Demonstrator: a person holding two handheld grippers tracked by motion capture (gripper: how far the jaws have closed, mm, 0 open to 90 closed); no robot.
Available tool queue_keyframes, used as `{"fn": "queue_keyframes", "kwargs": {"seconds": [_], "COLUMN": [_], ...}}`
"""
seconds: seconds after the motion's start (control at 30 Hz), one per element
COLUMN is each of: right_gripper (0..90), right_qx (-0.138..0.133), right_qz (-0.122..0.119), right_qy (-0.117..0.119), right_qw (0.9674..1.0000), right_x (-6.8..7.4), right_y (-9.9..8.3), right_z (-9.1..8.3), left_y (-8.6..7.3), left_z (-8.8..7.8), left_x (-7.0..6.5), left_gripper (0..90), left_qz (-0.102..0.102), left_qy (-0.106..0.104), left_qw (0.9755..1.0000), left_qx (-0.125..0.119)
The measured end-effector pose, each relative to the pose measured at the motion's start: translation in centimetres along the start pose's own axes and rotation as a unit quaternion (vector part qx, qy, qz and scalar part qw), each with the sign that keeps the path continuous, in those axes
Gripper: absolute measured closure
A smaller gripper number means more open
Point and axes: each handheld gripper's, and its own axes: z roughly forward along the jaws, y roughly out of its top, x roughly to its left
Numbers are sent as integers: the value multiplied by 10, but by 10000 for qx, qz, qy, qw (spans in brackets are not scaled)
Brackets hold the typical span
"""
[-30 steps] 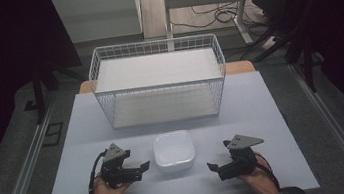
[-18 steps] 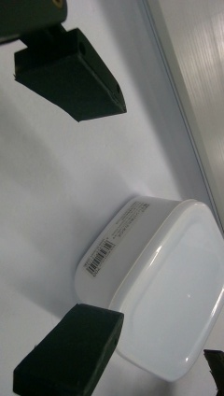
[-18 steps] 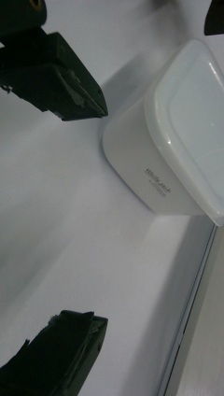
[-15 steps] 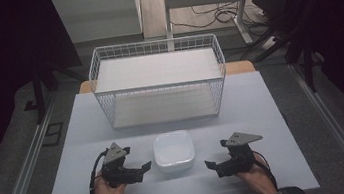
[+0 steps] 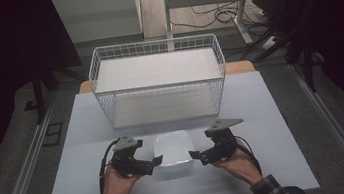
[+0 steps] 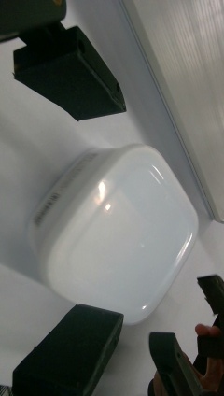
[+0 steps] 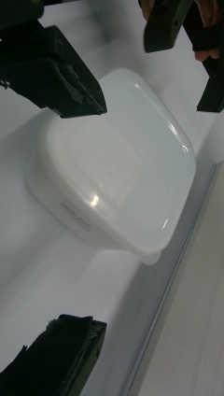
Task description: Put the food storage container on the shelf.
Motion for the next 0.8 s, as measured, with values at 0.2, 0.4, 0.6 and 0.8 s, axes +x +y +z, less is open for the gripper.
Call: {"fn": "queue_keyframes", "kwargs": {"seconds": [0.2, 0.4, 0.6, 0.8], "right_gripper": [8, 7, 56, 318], "right_qx": [255, 477, 546, 587], "right_qz": [32, 158, 415, 576], "right_qy": [111, 363, 701, 606], "right_qw": [9996, 9981, 9952, 9948], "right_x": [2, 1, -2, 5], "right_y": [16, 12, 8, -1], "right_z": [24, 41, 41, 14], "left_y": [4, -7, -12, -21], "left_z": [22, 30, 26, 5], "left_x": [5, 11, 7, -1], "left_gripper": [33, 29, 118, 376], "left_qz": [-148, -429, -577, -790], "left_qy": [-56, -384, -579, -566], "left_qw": [9998, 9981, 9964, 9952], "left_qx": [157, 219, 234, 152]}}
